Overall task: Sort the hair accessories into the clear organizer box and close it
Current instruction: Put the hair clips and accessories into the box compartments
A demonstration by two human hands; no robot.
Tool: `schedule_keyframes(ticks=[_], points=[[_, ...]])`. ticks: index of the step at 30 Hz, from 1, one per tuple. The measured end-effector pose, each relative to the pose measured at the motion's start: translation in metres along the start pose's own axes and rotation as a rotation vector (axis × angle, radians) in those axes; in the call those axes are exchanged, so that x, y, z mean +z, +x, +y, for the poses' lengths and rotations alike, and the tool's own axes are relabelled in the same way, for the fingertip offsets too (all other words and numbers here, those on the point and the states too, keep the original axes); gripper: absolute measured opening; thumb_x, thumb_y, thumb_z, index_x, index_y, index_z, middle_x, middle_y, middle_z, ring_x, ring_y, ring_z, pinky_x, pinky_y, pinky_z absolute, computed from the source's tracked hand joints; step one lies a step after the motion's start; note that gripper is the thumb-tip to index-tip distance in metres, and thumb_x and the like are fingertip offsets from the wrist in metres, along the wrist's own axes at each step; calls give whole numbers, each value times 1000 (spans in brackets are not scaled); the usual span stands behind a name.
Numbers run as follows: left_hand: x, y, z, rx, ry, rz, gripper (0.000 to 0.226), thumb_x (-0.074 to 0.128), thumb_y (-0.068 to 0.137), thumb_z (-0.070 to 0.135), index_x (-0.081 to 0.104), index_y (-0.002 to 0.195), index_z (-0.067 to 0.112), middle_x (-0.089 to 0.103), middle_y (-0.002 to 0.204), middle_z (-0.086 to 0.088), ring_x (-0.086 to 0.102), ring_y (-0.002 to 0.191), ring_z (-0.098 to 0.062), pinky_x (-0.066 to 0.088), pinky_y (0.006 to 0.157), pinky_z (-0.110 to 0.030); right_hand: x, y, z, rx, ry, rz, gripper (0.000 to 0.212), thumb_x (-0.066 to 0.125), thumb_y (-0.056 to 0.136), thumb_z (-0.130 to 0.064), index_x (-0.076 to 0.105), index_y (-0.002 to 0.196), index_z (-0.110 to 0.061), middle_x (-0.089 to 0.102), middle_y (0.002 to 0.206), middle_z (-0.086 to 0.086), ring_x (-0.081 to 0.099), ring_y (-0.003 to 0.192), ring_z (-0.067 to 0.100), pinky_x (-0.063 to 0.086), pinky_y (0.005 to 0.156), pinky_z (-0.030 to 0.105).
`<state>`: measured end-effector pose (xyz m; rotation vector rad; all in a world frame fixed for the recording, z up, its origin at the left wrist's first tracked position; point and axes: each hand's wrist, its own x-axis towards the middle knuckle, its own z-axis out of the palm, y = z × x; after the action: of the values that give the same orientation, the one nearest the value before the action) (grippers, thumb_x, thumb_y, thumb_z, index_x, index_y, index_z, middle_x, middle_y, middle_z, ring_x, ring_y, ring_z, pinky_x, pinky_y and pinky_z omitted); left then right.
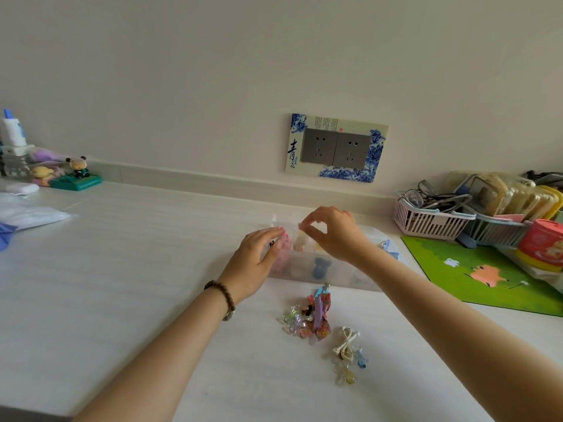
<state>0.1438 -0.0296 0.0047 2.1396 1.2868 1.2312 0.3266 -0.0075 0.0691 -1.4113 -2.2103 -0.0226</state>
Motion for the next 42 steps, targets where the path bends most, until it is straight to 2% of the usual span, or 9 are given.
schedule_keyframes(ticks=[7,10,13,16,21,26,31,35,42], points=[[2,-1,1,20,44,11,38,38,96,31,49,130,18,47,136,5,35,128,-8,26,108,-25,6,-15,7,-159,-162,-248,64,15,95,-49,70,97,-17,69,106,1,51,118,11,-1,116,36],[1,-3,2,28,51,14,38,38,95,33,50,129,20,48,136,5,36,128,-7,27,107,-24,-2,-22,2,-190,-61,-138,54,26,94,-50,70,96,-19,70,106,-2,56,111,13,15,112,34],[1,-3,4,70,52,13,36,40,94,38,55,123,25,51,132,7,36,127,-6,29,108,-27,-15,-45,-8,-191,117,4,33,47,90,-45,69,89,-21,70,91,-5,60,85,7,40,83,22],[1,-2,7,129,59,-23,44,35,87,53,61,116,31,50,130,8,32,127,-4,25,106,-22,-19,-74,-16,0,291,-71,26,53,89,-41,67,78,-22,68,75,-6,57,62,0,46,62,14],[6,-4,11,110,54,-73,34,40,93,42,65,110,27,50,132,5,32,129,-4,21,106,-19,-6,-95,-4,170,205,-229,29,61,81,-48,61,94,-23,61,87,-9,57,76,7,45,65,18],[3,-7,17,84,35,-92,28,42,94,33,66,107,25,53,128,8,35,122,2,20,97,-7,8,-100,-6,235,262,-280,23,68,79,-39,60,86,-19,59,76,-9,53,65,6,43,59,19],[1,-10,17,44,-15,-86,29,42,94,34,67,105,27,54,126,9,38,124,-1,27,103,-17,0,-96,-8,239,459,-296,22,73,76,-29,57,82,-16,68,83,2,60,64,9,50,60,22],[3,-11,21,33,-120,-48,28,41,94,32,62,112,26,55,119,12,41,112,18,26,89,2,-27,-68,-12,215,675,-93,14,71,79,-19,58,82,-13,67,74,2,59,55,-1,43,50,10],[-3,-8,16,13,-149,56,41,33,92,42,53,123,24,57,122,9,48,117,-3,36,100,-21,-18,-2,-5,244,580,58,18,73,77,-28,62,79,-14,72,77,4,68,74,19,55,72,32]])
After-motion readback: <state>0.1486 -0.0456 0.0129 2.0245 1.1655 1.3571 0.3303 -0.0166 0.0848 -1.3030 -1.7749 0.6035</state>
